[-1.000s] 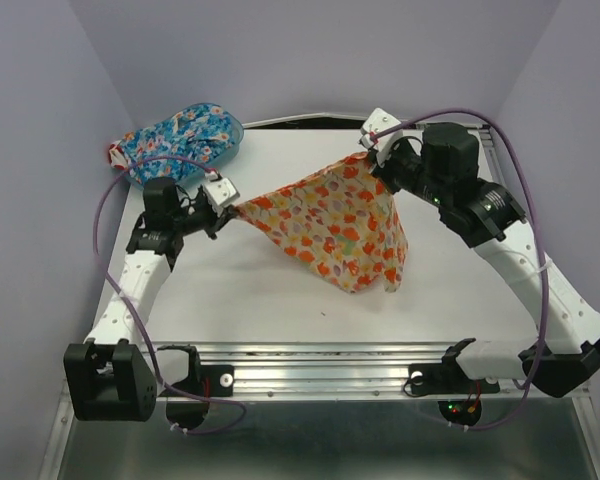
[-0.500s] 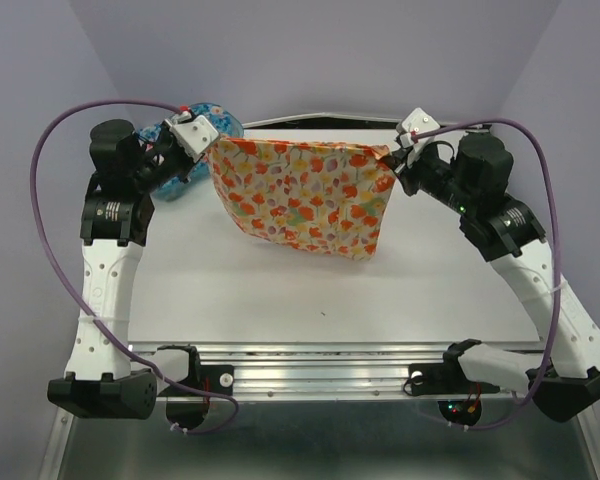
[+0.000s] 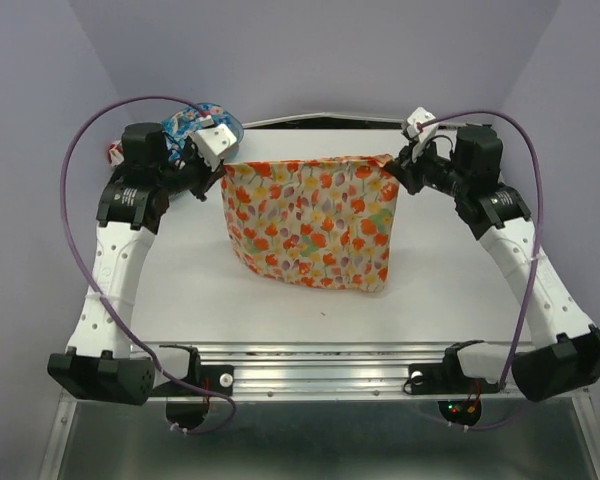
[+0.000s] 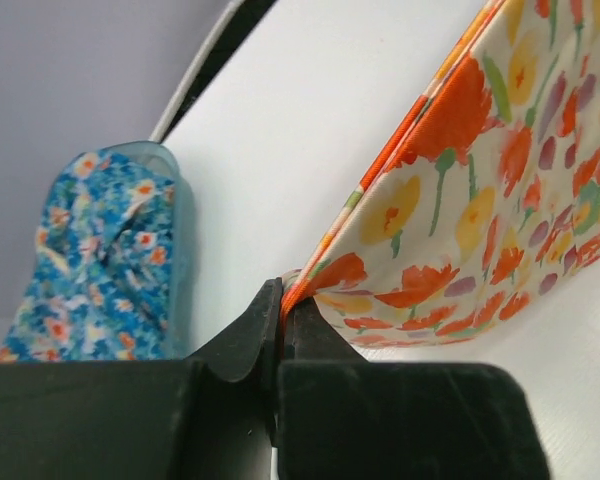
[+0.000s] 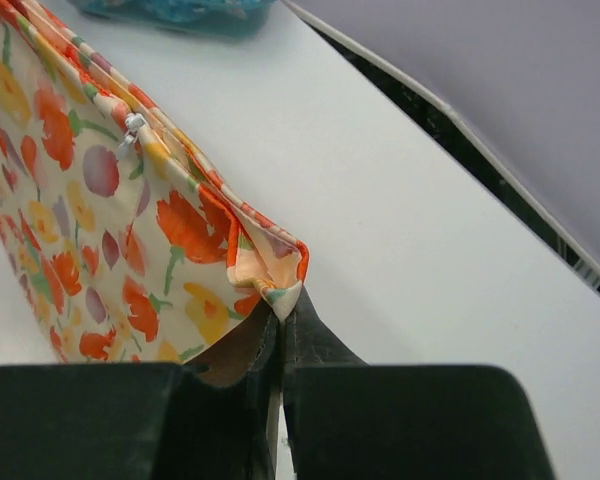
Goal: Fold and stack the skirts
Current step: Flatten the skirt out
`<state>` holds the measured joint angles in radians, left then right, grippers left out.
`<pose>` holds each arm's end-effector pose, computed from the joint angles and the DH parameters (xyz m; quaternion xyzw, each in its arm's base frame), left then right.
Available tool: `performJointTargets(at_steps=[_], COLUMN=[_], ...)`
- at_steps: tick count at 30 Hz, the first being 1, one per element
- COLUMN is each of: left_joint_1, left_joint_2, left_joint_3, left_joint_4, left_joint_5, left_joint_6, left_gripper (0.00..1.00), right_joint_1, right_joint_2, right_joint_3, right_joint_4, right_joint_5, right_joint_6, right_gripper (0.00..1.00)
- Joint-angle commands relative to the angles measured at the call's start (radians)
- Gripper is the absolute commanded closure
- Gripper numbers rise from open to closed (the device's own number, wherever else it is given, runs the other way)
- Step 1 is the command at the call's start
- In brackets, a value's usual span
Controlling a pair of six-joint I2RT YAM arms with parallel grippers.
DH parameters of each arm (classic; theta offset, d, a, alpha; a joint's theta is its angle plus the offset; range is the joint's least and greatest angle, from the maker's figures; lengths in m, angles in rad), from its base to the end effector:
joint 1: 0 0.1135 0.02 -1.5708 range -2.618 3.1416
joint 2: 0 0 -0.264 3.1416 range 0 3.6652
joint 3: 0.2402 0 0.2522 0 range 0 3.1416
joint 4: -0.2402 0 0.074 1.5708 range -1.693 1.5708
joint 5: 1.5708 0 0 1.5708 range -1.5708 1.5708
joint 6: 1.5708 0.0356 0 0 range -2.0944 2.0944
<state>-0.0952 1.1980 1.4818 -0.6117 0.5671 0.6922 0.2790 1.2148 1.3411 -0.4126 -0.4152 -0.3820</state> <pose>0.2378 -0.0419 0.4521 0.4499 0.6584 -0.0530 0.6011 0.2514 0.0870 0.4212 -0.3710 0.7011 0.1347 0.5939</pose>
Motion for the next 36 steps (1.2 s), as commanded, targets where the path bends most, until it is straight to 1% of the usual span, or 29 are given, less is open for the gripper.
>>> performJointTargets(at_steps=[1,3,5,7,8,9,10,11,12,13,14,16,17,18,19,21,22,23,24,25,26,27,28,29,30,31,33,34,36], left_joint_1=[-0.038,-0.061,-0.072,-0.074,-0.074,-0.074,-0.074,-0.075,-0.075,-0.078,-0.081,-0.090,-0.092,-0.093,-0.094,-0.097,-0.100,-0.109,-0.113,-0.123,-0.139,-0.149,-0.159,-0.170,-0.185,-0.192,-0.196,-0.198,-0.198], left_joint_2=[0.112,0.205,0.327,0.426,0.531,0.584,0.638,0.740,0.786,0.833,0.869,0.911,0.882,0.859,0.830,0.755,0.737,0.720,0.715,0.712,0.710,0.707,0.704,0.701,0.692,0.684,0.652,0.635,0.580], left_joint_3=[0.034,0.066,0.162,0.326,0.403,0.478,0.646,0.741,0.827,0.991,1.056,1.094,1.030,0.975,0.834,0.696,0.631,0.536,0.458,0.457,0.374,0.333,0.249,0.204,0.166,0.088,0.013,-0.023,-0.124], left_joint_4=[0.107,0.157,0.187,0.216,0.214,0.213,0.213,0.211,0.210,0.213,0.220,0.315,0.420,0.479,0.541,0.689,0.720,0.742,0.741,0.738,0.737,0.736,0.728,0.730,0.727,0.725,0.727,0.724,0.722], left_joint_5=[-0.179,-0.206,-0.211,-0.231,-0.249,-0.260,-0.266,-0.286,-0.298,-0.308,-0.320,-0.371,-0.383,-0.381,-0.371,-0.336,-0.325,-0.305,-0.297,-0.299,-0.302,-0.308,-0.320,-0.335,-0.352,-0.358,-0.366,-0.368,-0.378], left_joint_6=[-0.091,-0.140,-0.177,-0.232,-0.243,-0.255,-0.269,-0.284,-0.290,-0.292,-0.280,-0.263,-0.243,-0.237,-0.227,-0.195,-0.165,-0.148,-0.113,-0.096,-0.083,-0.065,-0.030,-0.023,-0.016,-0.011,-0.023,-0.025,-0.025], left_gripper=[1.00,1.00,1.00,1.00,1.00,1.00,1.00,1.00,1.00,1.00,1.00,1.00,1.00,1.00,1.00,1.00,1.00,1.00,1.00,1.00,1.00,1.00,1.00,1.00,1.00,1.00,1.00,1.00,1.00], right_joint_1=[-0.184,-0.242,-0.276,-0.319,-0.333,-0.345,-0.368,-0.380,-0.389,-0.389,-0.402,-0.411,-0.411,-0.411,-0.411,-0.411,-0.411,-0.411,-0.411,-0.411,-0.411,-0.402,-0.402,-0.393,-0.393,-0.383,-0.383,-0.383,-0.383], right_joint_2=[0.095,0.187,0.256,0.377,0.464,0.510,0.553,0.598,0.641,0.717,0.753,0.811,0.853,0.862,0.864,0.821,0.796,0.751,0.727,0.706,0.686,0.666,0.628,0.609,0.589,0.553,0.514,0.471,0.428], right_joint_3=[0.056,0.098,0.186,0.271,0.377,0.439,0.502,0.641,0.708,0.777,0.846,1.013,1.064,1.064,1.037,0.934,0.793,0.715,0.561,0.560,0.418,0.347,0.211,0.146,0.088,0.029,-0.066,-0.148,-0.254], right_joint_4=[0.024,0.040,0.055,0.066,0.067,0.067,0.072,0.069,0.070,0.072,0.074,0.086,0.107,0.121,0.144,0.252,0.289,0.363,0.395,0.409,0.447,0.455,0.456,0.449,0.439,0.425,0.313,0.273,0.233], right_joint_5=[-0.023,-0.077,-0.144,-0.171,-0.203,-0.209,-0.220,-0.243,-0.249,-0.255,-0.263,-0.263,-0.270,-0.277,-0.287,-0.322,-0.342,-0.382,-0.398,-0.411,-0.428,-0.433,-0.454,-0.464,-0.468,-0.471,-0.471,-0.468,-0.450], right_joint_6=[-0.029,-0.038,-0.038,-0.024,-0.006,0.005,0.015,0.025,0.034,0.048,0.052,0.071,0.060,0.055,0.054,0.039,0.007,-0.029,-0.064,-0.105,-0.153,-0.203,-0.306,-0.363,-0.418,-0.542,-0.692,-0.792,-0.840], right_gripper=[0.99,0.99,0.99,0.99,0.99,0.99,0.99,0.99,0.99,0.99,0.99,0.99,0.99,0.99,0.99,0.99,0.99,0.99,0.99,0.99,0.99,0.99,0.99,0.99,0.99,0.99,0.99,0.99,0.99])
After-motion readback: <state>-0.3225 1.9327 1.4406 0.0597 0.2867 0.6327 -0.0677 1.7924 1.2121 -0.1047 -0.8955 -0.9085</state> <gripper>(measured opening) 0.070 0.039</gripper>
